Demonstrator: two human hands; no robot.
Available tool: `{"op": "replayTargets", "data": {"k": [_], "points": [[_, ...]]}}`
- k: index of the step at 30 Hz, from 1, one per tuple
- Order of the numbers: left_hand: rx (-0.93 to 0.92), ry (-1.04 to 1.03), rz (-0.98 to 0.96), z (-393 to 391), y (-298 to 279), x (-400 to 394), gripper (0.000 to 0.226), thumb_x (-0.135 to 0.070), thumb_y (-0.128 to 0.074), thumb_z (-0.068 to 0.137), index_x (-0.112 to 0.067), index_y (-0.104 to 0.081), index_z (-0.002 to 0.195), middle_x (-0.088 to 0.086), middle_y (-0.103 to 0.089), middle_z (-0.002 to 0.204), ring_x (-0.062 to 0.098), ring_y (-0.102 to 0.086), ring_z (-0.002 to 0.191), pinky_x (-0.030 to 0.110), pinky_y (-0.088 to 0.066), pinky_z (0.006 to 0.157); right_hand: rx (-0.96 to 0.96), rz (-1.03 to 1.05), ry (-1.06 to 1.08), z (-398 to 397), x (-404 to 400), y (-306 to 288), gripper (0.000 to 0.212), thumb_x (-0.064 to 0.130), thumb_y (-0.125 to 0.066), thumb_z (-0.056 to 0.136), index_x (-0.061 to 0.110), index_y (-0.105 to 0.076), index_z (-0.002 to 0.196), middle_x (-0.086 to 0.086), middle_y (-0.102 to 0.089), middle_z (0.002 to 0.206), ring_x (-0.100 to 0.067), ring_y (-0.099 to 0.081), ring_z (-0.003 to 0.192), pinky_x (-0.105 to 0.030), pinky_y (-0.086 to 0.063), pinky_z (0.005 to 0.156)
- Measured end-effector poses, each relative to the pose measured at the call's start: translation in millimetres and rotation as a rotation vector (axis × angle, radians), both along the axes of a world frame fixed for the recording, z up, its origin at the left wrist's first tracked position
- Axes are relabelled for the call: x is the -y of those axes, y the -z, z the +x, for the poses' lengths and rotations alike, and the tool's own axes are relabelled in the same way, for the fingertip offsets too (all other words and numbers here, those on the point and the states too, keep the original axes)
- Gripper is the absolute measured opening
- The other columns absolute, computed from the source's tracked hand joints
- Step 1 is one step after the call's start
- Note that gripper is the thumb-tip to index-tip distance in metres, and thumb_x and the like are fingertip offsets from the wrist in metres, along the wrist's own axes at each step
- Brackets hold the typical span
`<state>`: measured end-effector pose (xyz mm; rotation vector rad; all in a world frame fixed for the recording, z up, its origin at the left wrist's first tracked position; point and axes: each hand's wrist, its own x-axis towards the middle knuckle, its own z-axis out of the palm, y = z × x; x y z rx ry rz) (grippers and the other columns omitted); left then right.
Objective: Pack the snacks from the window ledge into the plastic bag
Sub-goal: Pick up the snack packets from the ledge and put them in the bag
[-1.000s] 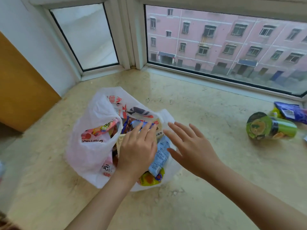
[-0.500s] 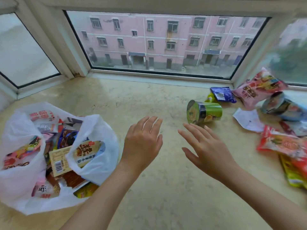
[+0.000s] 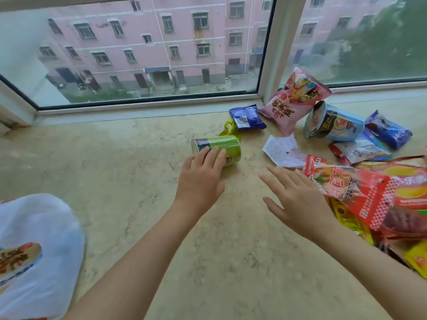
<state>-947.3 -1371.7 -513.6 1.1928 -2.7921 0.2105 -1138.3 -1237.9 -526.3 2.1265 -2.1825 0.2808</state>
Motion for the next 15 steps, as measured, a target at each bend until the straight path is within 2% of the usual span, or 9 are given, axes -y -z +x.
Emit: {"op": "replayTargets", "data": {"k": [3,5,9,15], "points": [[0.159,-0.041,0.011,-29.9,6.3,19.2,0.085,-0.044,-0.068,0.077,-0.014,-0.031,0.147,0.008,-0.039,0.149,0.028,-0.035,0.137,0.044,-0.030,0.107,-0.003,0.007,0.037,-21.0,0.6,13.4,0.044,0.035,-0.060,0.084,0.012,-0.062,0.122,-0.014,-0.060,0.129,-0.032,-0.061,0.111,-0.051,-0.046,0.095],[0.241,-0.086,0.013,-43.4,12.1,33.2,0.088,-0.046,-0.061,0.084,-0.014,-0.015,0.150,0.008,-0.025,0.155,0.029,-0.023,0.142,0.044,-0.019,0.112,0.007,0.011,0.046,-32.1,1.9,20.6,0.047,0.030,-0.072,0.079,0.010,-0.062,0.120,-0.016,-0.060,0.128,-0.034,-0.061,0.110,-0.052,-0.047,0.095],[0.361,-0.122,-0.002,-58.7,21.0,47.9,0.091,-0.045,-0.063,0.085,-0.010,-0.010,0.150,0.014,-0.025,0.153,0.034,-0.027,0.138,0.046,-0.024,0.110,-0.004,0.041,0.071,-45.7,4.7,31.0,0.050,0.030,-0.075,0.076,0.010,-0.063,0.119,-0.016,-0.059,0.128,-0.033,-0.061,0.109,-0.050,-0.047,0.094],[0.400,-0.129,-0.072,-67.7,23.4,56.3,0.077,-0.034,-0.058,0.089,-0.008,-0.015,0.148,0.016,-0.036,0.142,0.035,-0.042,0.123,0.046,-0.038,0.096,-0.005,0.131,0.093,-56.4,22.2,45.9,0.056,0.026,-0.081,0.067,0.009,-0.065,0.118,-0.020,-0.060,0.125,-0.036,-0.063,0.105,-0.051,-0.050,0.089]]}}
